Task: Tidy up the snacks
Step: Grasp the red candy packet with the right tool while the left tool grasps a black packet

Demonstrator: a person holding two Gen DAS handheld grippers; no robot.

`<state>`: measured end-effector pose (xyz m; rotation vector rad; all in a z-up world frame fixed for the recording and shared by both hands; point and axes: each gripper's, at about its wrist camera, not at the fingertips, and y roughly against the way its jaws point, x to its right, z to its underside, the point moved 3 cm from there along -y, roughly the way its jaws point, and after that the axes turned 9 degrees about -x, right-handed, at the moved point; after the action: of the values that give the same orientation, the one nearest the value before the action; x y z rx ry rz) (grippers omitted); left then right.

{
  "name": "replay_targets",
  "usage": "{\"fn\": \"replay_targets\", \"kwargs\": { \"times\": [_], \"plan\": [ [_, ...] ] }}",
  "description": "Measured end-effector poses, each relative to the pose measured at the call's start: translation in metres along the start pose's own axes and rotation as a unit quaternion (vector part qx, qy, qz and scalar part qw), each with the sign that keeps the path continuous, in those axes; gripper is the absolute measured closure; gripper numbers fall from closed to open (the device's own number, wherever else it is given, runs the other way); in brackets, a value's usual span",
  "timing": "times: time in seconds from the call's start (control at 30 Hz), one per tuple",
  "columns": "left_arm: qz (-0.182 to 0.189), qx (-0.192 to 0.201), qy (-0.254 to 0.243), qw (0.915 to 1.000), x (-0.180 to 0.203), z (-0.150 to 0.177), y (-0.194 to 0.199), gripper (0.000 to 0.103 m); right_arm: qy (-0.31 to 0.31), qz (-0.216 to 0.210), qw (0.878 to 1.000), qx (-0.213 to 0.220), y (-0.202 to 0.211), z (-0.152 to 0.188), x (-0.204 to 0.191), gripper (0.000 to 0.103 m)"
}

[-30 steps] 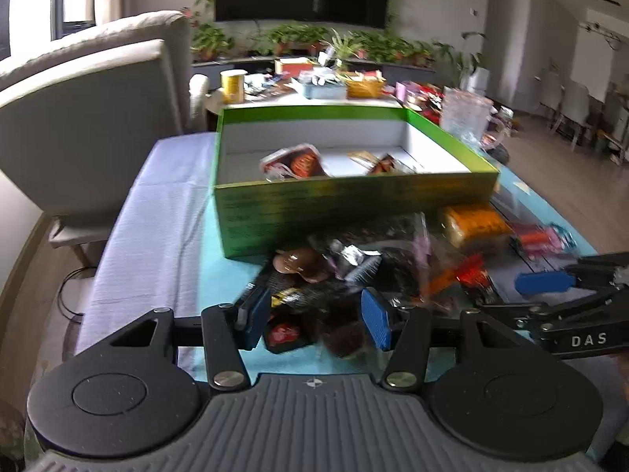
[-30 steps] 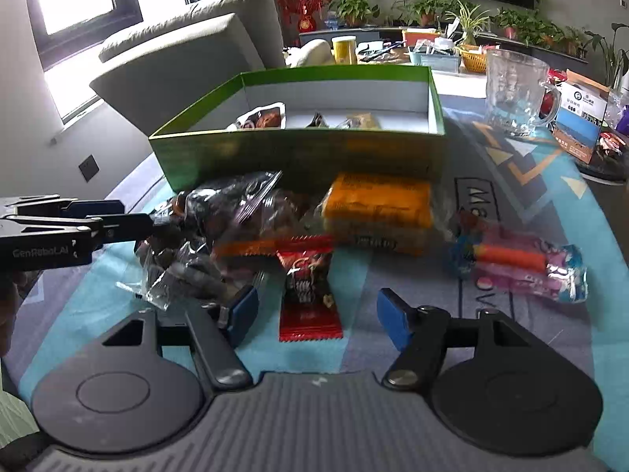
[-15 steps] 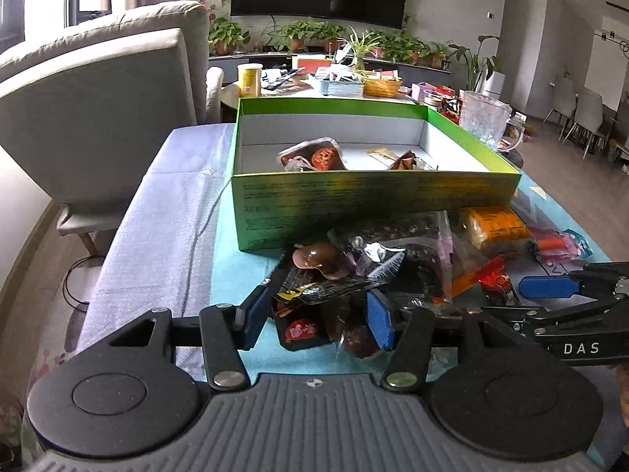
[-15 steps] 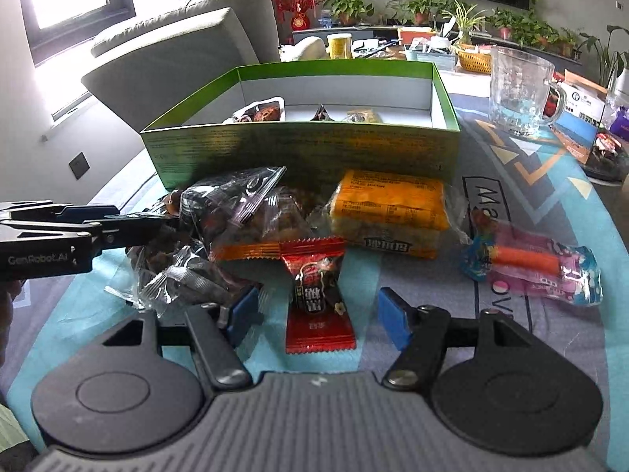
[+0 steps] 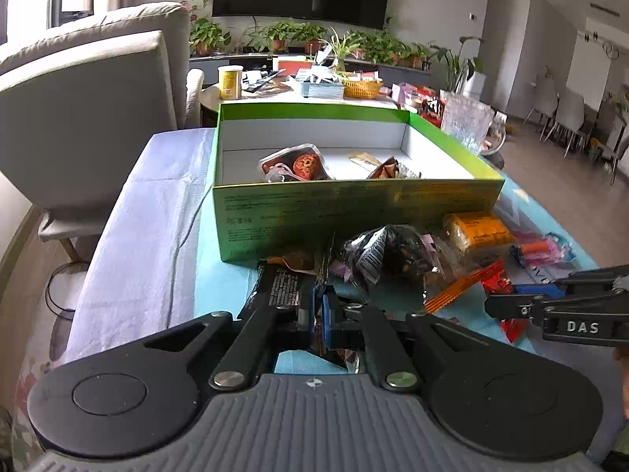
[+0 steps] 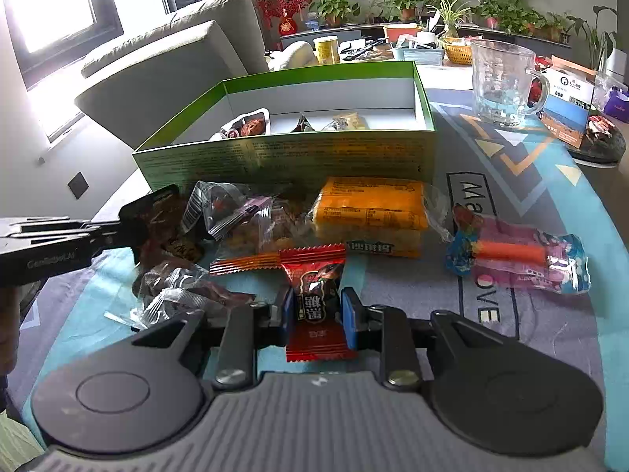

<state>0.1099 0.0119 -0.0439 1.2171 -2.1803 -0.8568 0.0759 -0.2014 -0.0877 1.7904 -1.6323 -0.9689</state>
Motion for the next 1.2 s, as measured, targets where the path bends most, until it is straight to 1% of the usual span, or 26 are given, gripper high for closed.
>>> {"fn": "replay_targets", "kwargs": {
  "times": [0.1,0.17,0.37,0.53,0.6,0.7,0.77,0.83,0.97,1.1,1.2],
  "plan": [
    [0.008,0.009,0.022,0.9997,-0.006,0.0,0.01,0.099,-0.003,-0.003,1.0,0.002,0.001,0.0,-0.001,0.073],
    [0.002,0.02,0.024,0.9995,-0.007,-0.002,0.017,0.099,-0.006,-0.005,1.0,0.004,0.003,-0.001,0.0,0.073],
    [-0.015,0.049,0.013,0.9986,-0.005,-0.01,0.037,0.099,-0.01,-0.008,1.0,0.023,0.013,-0.003,0.002,0.073],
    [-0.009,0.083,0.0,0.9965,0.003,-0.02,0.057,0.1,-0.011,-0.008,0.999,0.037,0.021,-0.006,0.003,0.073],
    [-0.006,0.086,-0.007,0.9962,0.006,-0.026,0.061,0.1,-0.011,-0.01,0.999,0.038,0.022,-0.007,0.002,0.073],
    [-0.002,0.106,-0.015,0.9943,0.01,-0.038,0.066,0.1,-0.016,-0.013,0.999,0.036,0.025,-0.012,0.003,0.073],
    [0.004,0.117,-0.014,0.993,0.013,-0.043,0.067,0.1,-0.011,-0.011,0.999,0.048,0.031,-0.015,0.001,0.073],
    [0.005,0.115,-0.013,0.9932,0.015,-0.048,0.064,0.1,-0.011,-0.011,0.998,0.056,0.034,-0.018,0.002,0.073],
    [0.006,0.115,-0.013,0.9933,0.016,-0.047,0.063,0.1,-0.017,-0.014,0.998,0.051,0.032,-0.018,0.005,0.073],
    [-0.006,0.114,-0.003,0.9935,0.009,-0.044,0.064,0.1,-0.023,-0.015,0.998,0.049,0.029,-0.018,0.007,0.073],
    [-0.011,0.1,0.001,0.9949,0.003,-0.037,0.062,0.1,-0.023,-0.02,0.998,0.052,0.029,-0.017,0.007,0.073]
  ]
}}
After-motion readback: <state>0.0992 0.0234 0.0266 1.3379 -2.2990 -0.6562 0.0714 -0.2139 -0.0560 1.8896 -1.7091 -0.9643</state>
